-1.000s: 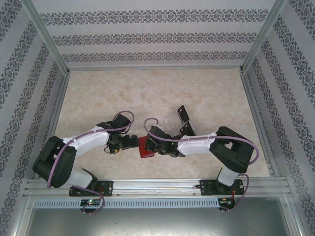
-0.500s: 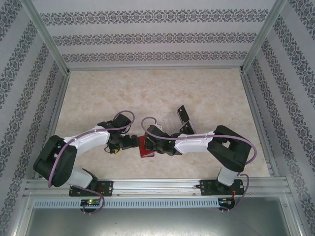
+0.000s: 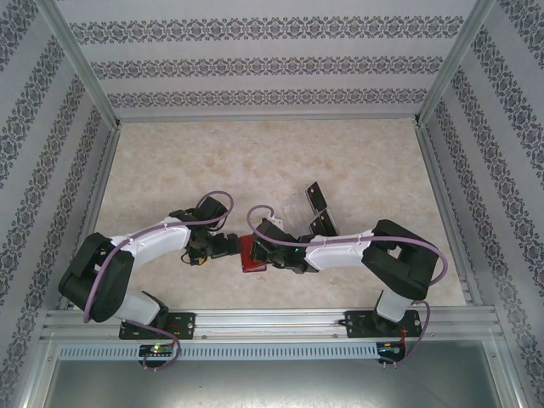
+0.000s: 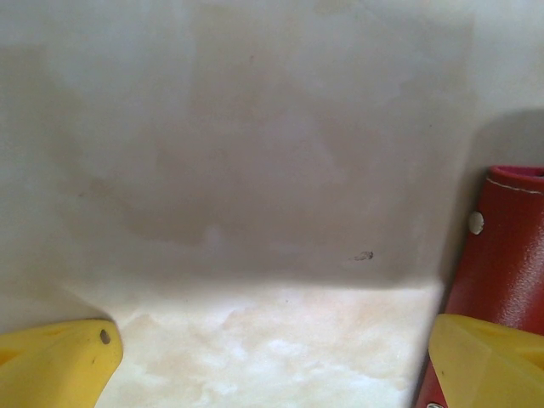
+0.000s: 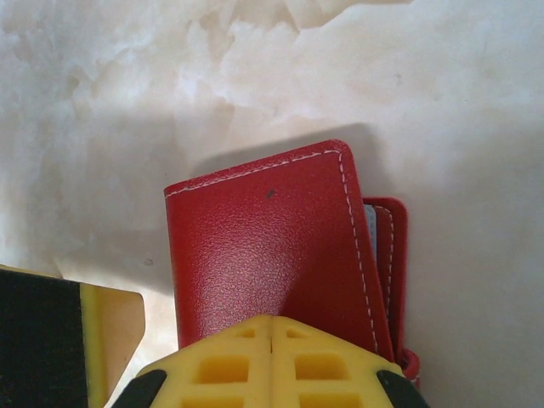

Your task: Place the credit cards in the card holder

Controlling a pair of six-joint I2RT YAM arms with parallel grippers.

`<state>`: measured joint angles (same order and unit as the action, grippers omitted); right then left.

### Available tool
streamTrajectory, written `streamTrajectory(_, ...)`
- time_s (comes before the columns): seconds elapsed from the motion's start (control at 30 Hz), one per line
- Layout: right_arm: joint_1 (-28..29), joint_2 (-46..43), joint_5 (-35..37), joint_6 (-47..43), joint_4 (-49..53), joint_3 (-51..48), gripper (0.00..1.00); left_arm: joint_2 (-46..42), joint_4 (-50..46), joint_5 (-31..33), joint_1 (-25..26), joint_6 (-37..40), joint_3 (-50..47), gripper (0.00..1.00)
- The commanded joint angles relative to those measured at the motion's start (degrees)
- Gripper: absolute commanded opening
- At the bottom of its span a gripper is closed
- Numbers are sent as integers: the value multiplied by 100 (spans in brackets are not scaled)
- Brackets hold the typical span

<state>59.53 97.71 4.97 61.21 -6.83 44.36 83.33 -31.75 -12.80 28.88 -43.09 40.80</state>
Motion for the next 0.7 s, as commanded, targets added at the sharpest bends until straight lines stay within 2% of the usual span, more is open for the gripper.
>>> streamTrajectory(0.0,81,434,120,3,2150,-508,0,392,-101,173,48,17,-345,97)
streamTrajectory(0.37,207,312,214,-31,2405,-454,0,425,-110,187,47,20,-318,97)
streamTrajectory(0.67,481,1064,30,333,2083,-681,0,398,-182,216,56,58,-292,97)
